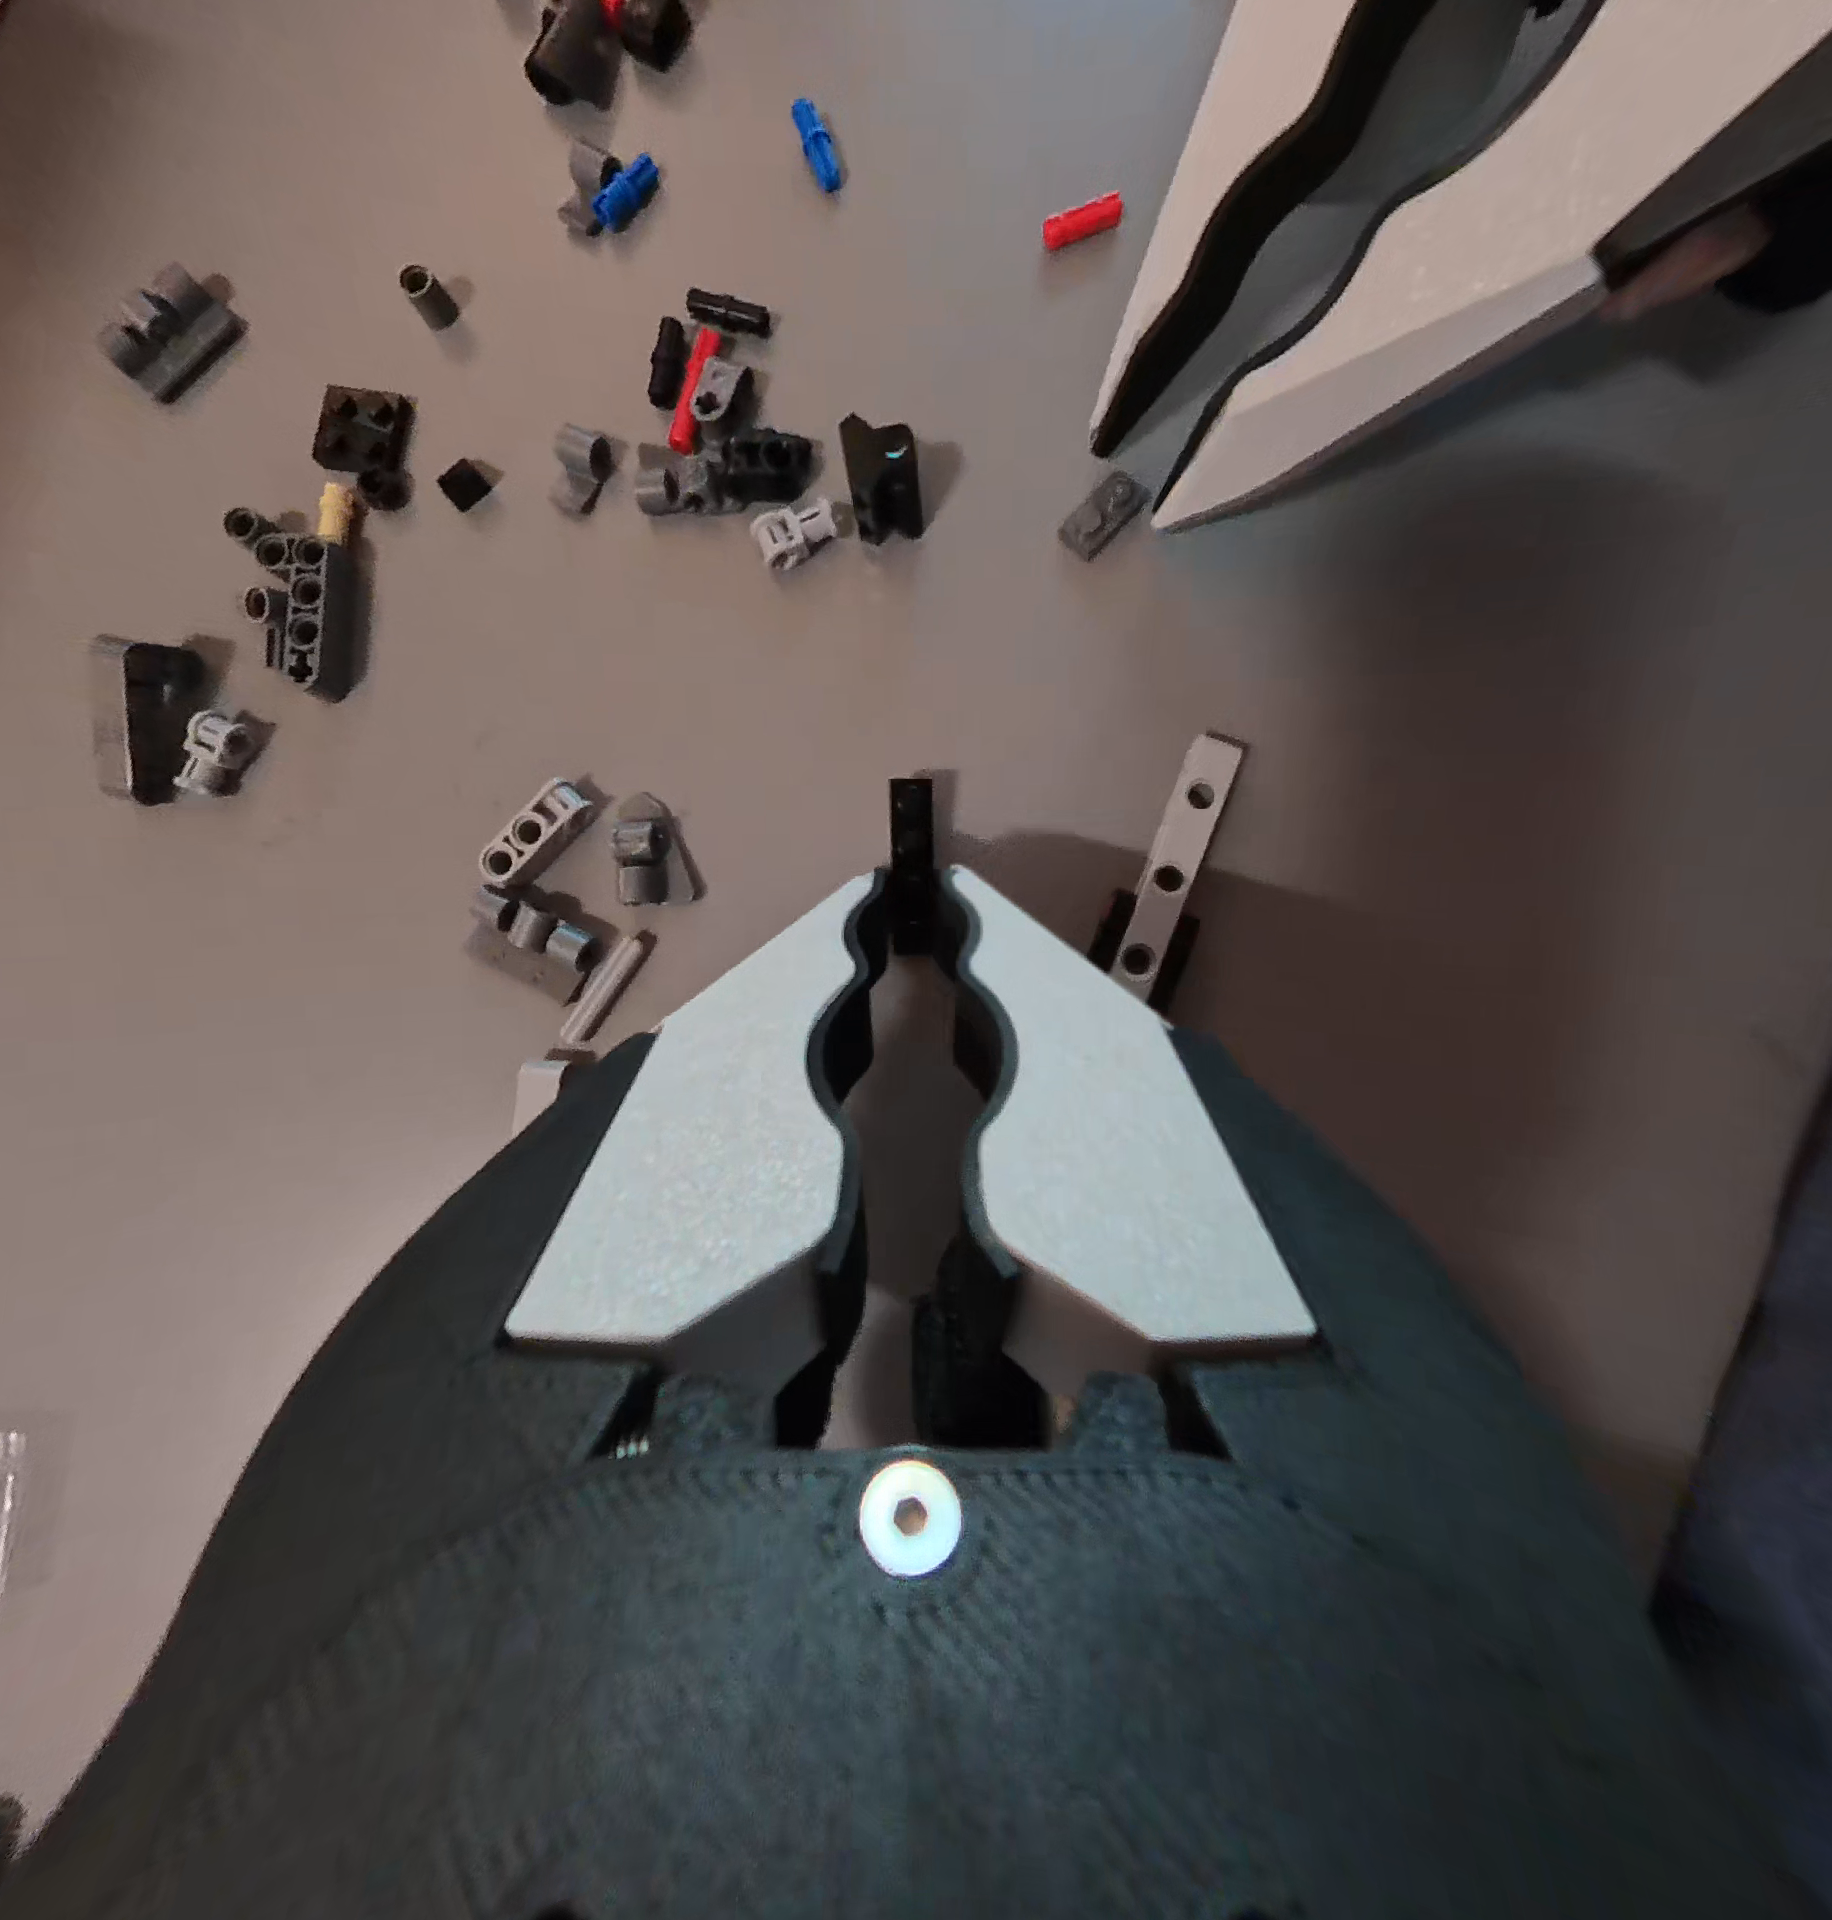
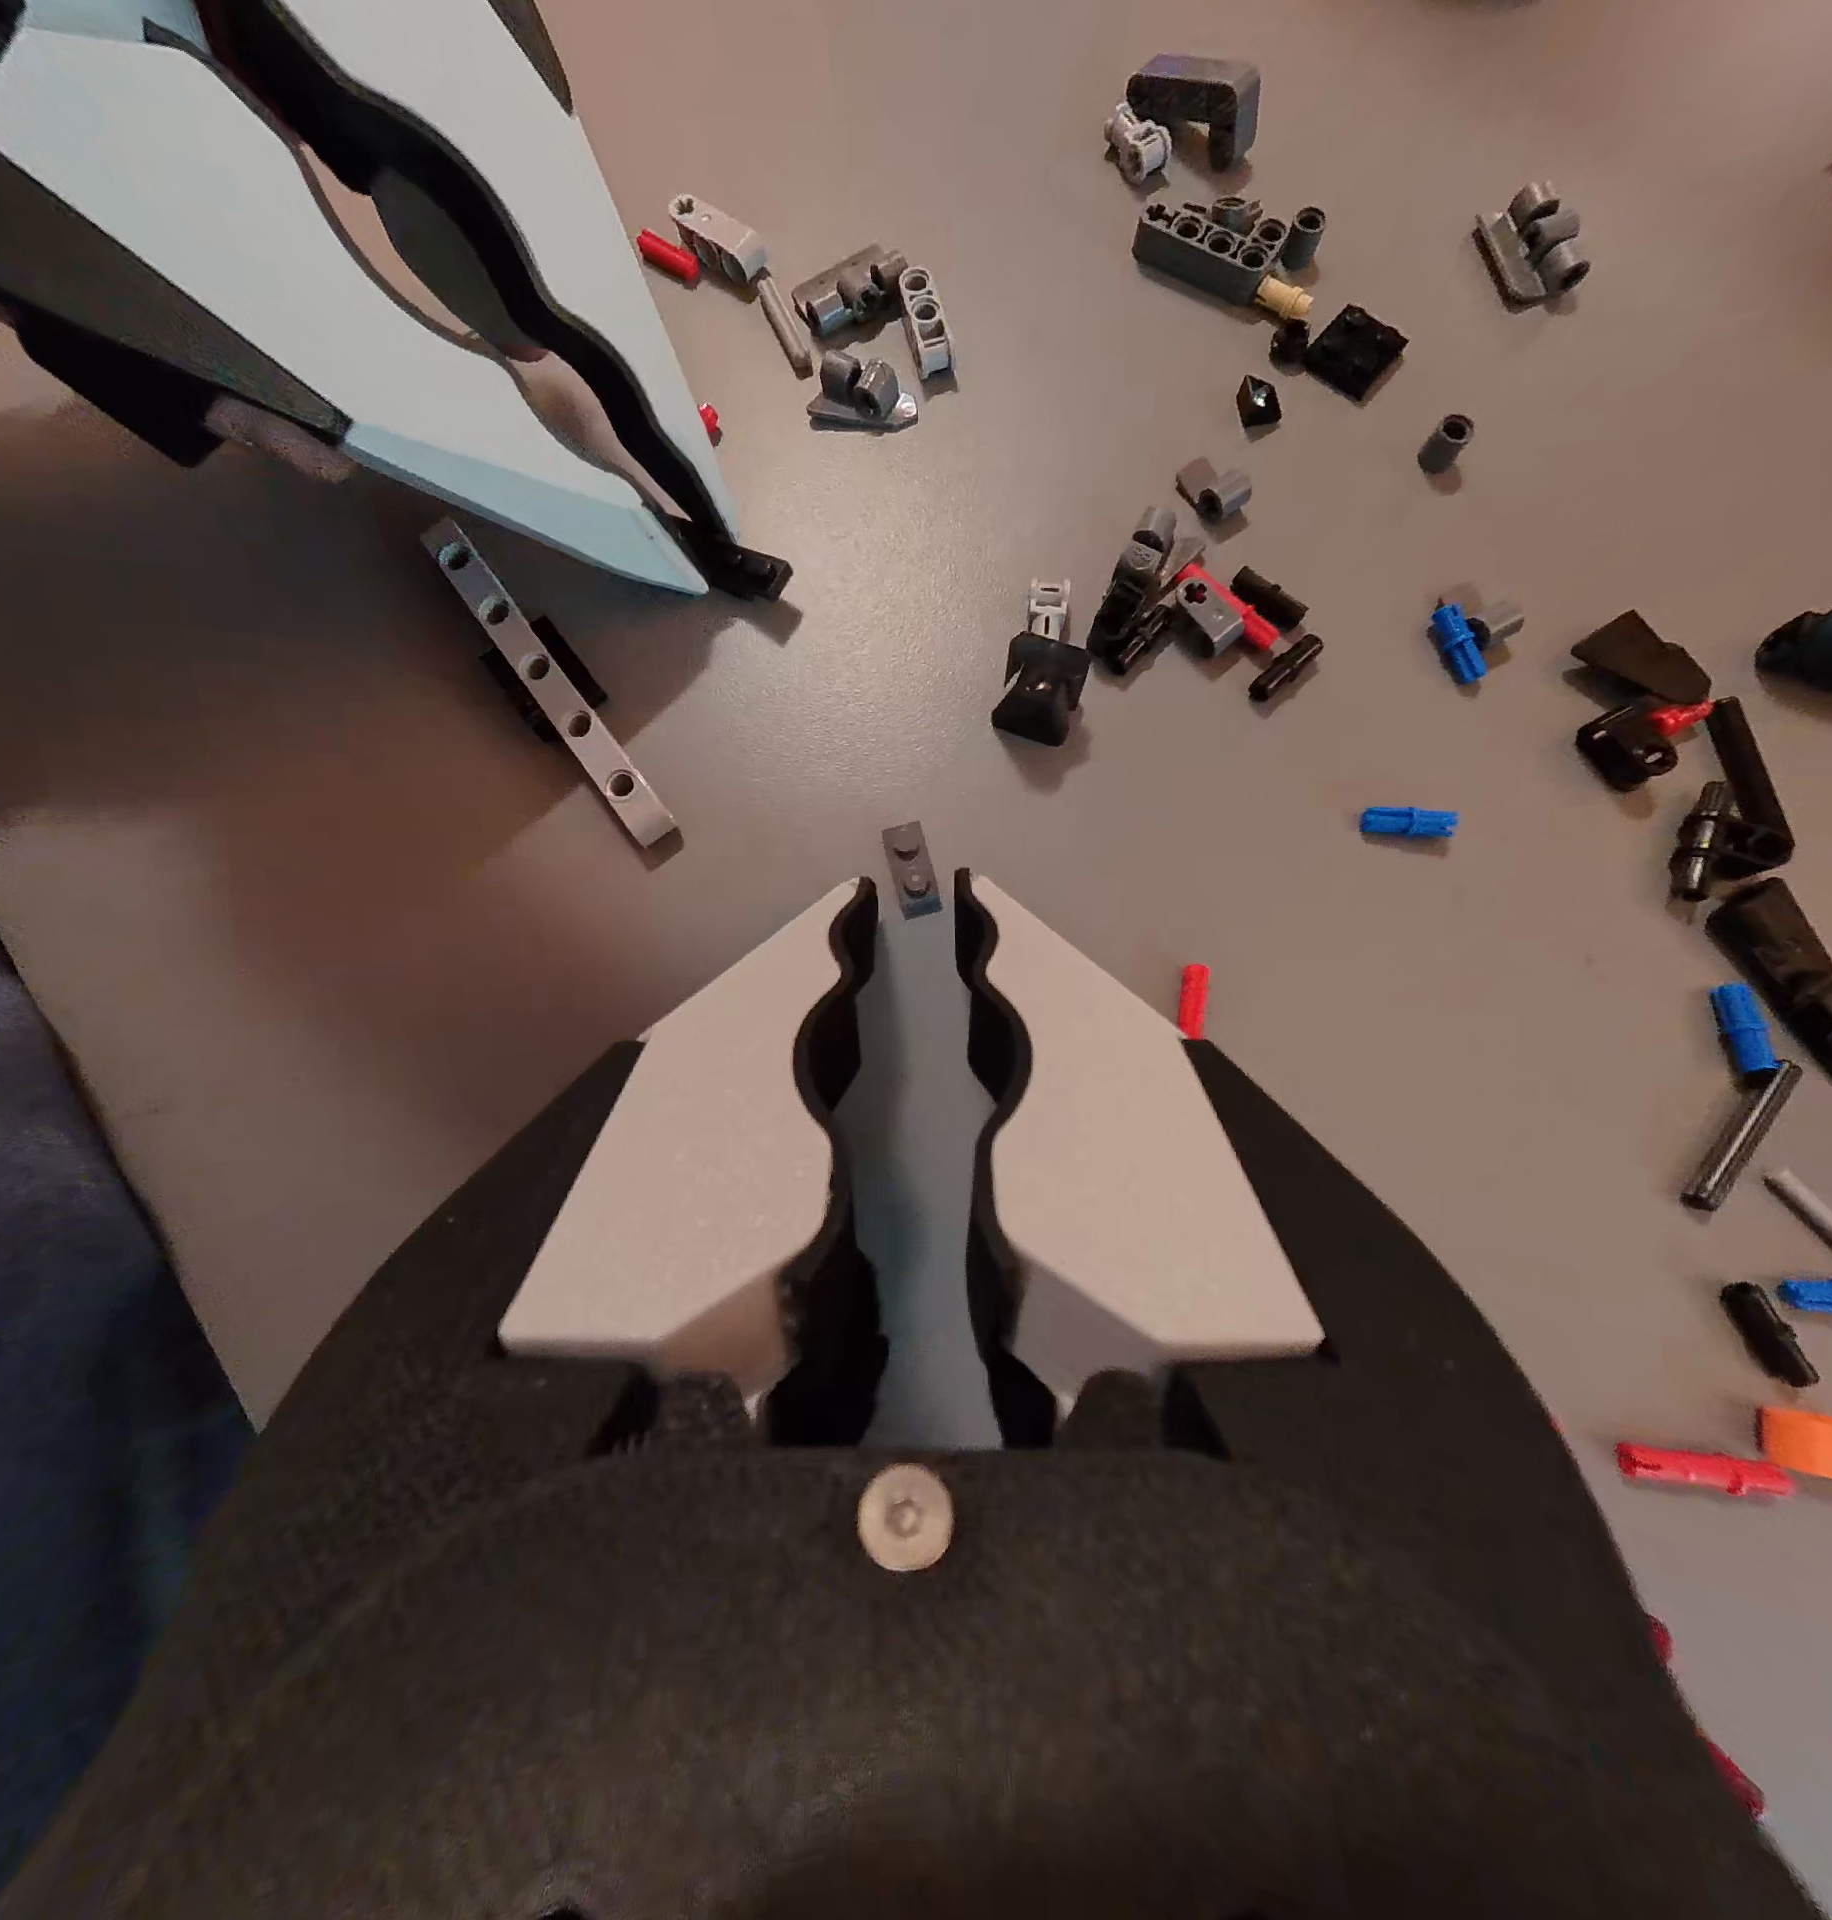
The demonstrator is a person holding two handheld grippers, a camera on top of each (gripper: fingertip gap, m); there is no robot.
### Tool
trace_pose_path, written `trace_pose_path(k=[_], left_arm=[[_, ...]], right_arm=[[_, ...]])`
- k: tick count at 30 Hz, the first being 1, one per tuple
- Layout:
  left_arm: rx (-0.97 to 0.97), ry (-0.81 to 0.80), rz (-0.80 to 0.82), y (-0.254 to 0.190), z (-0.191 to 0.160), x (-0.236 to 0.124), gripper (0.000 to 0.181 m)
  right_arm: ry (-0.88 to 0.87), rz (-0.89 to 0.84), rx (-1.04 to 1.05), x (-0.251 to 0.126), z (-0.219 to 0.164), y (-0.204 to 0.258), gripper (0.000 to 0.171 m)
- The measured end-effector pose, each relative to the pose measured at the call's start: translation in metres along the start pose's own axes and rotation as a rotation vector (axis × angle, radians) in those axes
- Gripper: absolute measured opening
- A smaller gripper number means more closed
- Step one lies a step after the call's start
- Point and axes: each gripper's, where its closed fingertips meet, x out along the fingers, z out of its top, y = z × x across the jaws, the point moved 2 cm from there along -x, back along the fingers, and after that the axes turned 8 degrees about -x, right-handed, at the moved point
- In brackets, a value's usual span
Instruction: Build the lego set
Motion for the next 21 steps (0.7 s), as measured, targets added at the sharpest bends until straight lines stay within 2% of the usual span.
trace_pose_path(k=[21], left_arm=[[-0.031, -0.015, -0.015, 0.001, 0.003, -0.009, 0.007]], right_arm=[[0.033, 0.039, -0.003, 0.008, 0.005, 0.015, 0.012]])
